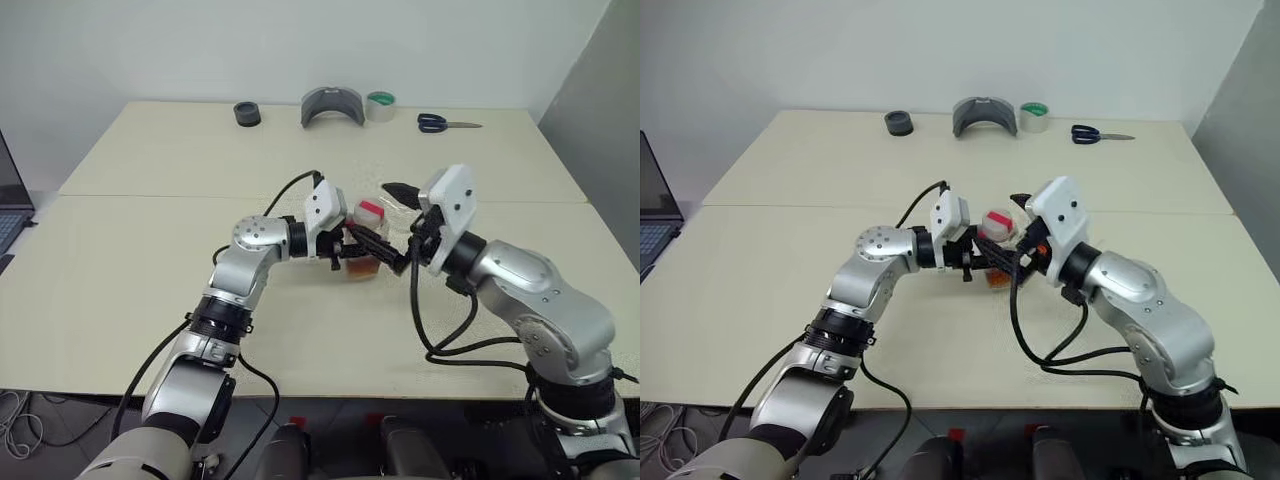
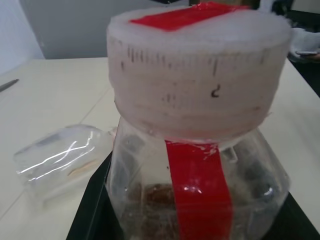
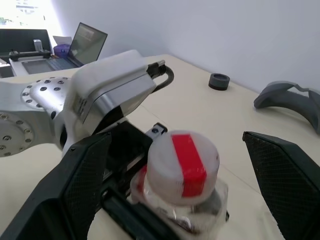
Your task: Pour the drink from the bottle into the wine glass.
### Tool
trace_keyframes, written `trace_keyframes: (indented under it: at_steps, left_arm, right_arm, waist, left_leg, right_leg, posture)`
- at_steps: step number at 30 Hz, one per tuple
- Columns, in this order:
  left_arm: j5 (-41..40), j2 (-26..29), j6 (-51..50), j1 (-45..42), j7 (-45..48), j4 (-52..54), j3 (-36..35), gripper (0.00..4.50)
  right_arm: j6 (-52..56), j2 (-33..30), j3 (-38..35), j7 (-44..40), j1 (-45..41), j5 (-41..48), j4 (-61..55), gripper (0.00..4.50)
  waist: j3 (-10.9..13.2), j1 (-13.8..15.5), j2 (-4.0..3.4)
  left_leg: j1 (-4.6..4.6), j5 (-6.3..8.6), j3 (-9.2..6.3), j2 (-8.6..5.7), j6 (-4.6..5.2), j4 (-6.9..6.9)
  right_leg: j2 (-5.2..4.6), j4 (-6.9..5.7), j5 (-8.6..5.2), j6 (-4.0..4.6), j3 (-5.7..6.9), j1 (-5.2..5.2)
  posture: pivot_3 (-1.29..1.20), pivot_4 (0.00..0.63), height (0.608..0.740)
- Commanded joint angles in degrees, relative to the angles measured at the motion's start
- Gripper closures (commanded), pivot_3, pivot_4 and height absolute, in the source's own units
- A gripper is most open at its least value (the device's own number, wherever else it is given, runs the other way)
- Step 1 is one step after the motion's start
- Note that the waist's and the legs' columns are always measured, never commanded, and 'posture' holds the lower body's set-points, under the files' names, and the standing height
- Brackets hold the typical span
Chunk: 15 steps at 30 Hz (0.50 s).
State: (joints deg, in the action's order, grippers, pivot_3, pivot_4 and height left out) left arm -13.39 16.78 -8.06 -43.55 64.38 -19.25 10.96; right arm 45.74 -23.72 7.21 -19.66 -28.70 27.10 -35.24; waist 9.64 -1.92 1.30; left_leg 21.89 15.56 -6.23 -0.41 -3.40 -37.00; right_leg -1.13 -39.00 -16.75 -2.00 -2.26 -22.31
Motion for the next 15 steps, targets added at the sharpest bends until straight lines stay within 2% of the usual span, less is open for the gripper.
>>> trace_keyframes:
  at_steps: [1,6,7,10,15]
  left_arm:
    - [-0.4,-0.5,2.0,-1.9,0.7,0.6,-0.2,2.68]
    - [-0.3,-0.7,2.3,-2.2,0.9,0.0,-0.4,2.68]
    - [-0.3,-0.8,2.4,-2.3,0.9,-0.2,-0.5,2.68]
    - [-0.4,-0.6,2.5,-2.7,1.0,-0.7,-0.8,2.68]
    - [-0.8,-0.4,2.0,-2.7,1.1,-0.5,-1.1,2.68]
  right_arm:
    - [-0.5,0.9,0.5,1.3,-0.7,-1.7,-0.5,0.0]
    - [-0.3,1.5,0.5,1.7,0.2,-2.9,0.0,0.0]
    - [-0.3,1.6,0.4,1.7,0.3,-3.1,0.1,0.18]
    - [0.2,1.5,0.7,1.0,0.6,-3.3,0.6,0.89]
    - [0.0,1.8,1.0,-0.2,1.0,-3.1,1.0,2.61]
  waist:
    - [0.0,0.0,0.0]
    - [0.0,0.0,-0.01]
    - [0.0,0.0,-0.01]
    - [0.0,0.0,-0.01]
    - [0.0,0.0,-0.01]
  left_leg:
    - [0.0,0.0,0.0,-0.01,0.0,0.0]
    - [0.01,0.0,-0.01,-0.01,0.0,0.0]
    - [0.0,0.0,-0.01,-0.01,0.0,-0.01]
    - [0.0,0.0,-0.01,-0.01,0.01,-0.01]
    - [-0.01,0.0,0.0,0.0,0.01,0.0]
  right_leg:
    - [-0.01,0.01,0.0,0.0,0.0,0.0]
    - [-0.02,0.0,0.0,0.0,0.0,-0.01]
    - [-0.02,0.0,0.0,0.0,0.0,-0.01]
    - [-0.01,-0.02,0.0,0.0,0.0,-0.01]
    - [0.0,-0.02,0.0,0.0,0.0,-0.01]
  posture:
    - [0.0,0.15,0.74]
    - [0.0,0.15,0.74]
    - [0.0,0.15,0.74]
    - [0.0,0.15,0.74]
    - [0.0,0.15,0.74]
